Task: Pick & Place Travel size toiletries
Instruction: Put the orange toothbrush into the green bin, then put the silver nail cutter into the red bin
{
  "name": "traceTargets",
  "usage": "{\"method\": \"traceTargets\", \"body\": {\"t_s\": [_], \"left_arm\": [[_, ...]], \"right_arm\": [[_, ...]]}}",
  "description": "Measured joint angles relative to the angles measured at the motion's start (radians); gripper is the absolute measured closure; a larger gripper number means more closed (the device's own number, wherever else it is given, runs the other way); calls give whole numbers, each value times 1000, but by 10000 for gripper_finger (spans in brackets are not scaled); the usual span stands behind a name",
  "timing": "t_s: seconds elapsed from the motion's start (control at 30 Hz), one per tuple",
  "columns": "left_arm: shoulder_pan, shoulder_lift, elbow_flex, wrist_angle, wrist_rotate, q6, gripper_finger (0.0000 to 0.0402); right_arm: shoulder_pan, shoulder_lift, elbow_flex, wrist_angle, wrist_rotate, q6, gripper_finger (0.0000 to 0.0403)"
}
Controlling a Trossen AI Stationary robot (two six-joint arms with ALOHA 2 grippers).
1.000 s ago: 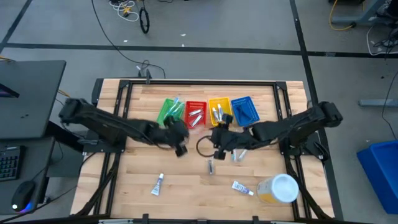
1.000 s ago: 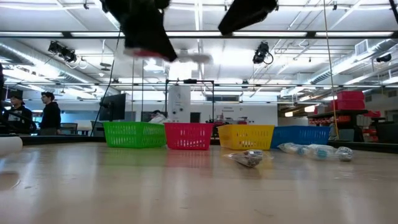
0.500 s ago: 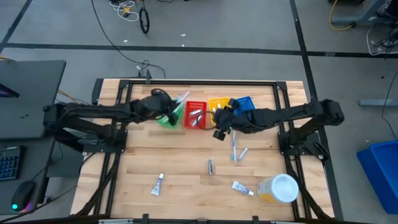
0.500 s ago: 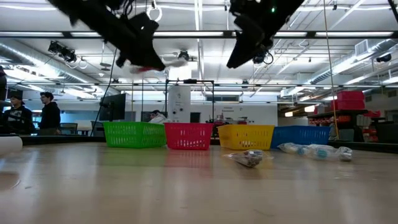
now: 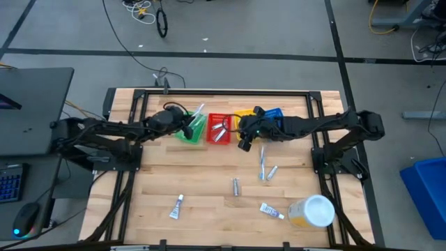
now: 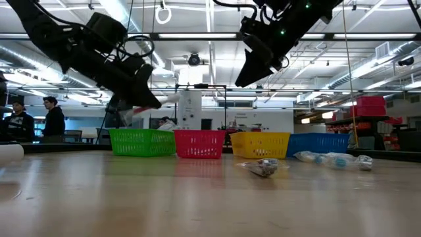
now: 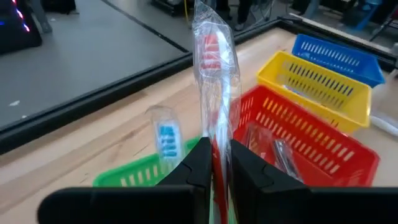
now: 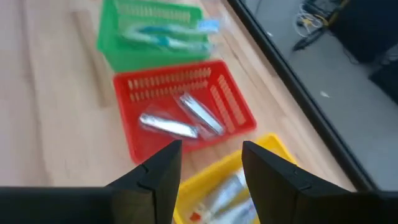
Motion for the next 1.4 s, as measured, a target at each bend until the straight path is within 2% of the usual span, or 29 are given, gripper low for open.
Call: {"method": "traceTargets", "body": {"t_s": [0.2, 0.43, 0.9, 1.07, 1.17, 1.33, 1.4], "left_arm": [[0, 121, -12, 167, 6, -12, 364], [0, 246, -9, 206, -8, -71, 348], [0, 257, -10, 203, -25, -67, 274], [0, 213, -10, 210, -25, -32, 251], [0, 171, -10, 211, -25, -20, 245], [0, 97, -9, 211, 14, -22, 245], [0, 78, -9, 207, 33, -22, 247]], "right_arm": [[-24, 4, -1, 74, -124, -1, 224], [-29, 5, -1, 85, -134, -1, 231], [-29, 6, -1, 53, -135, -8, 236], [-29, 6, -1, 41, -147, -9, 237], [-29, 6, -1, 39, -247, -65, 235], [3, 12, -1, 39, -579, -279, 233], [28, 27, -1, 40, -670, -325, 227]]}}
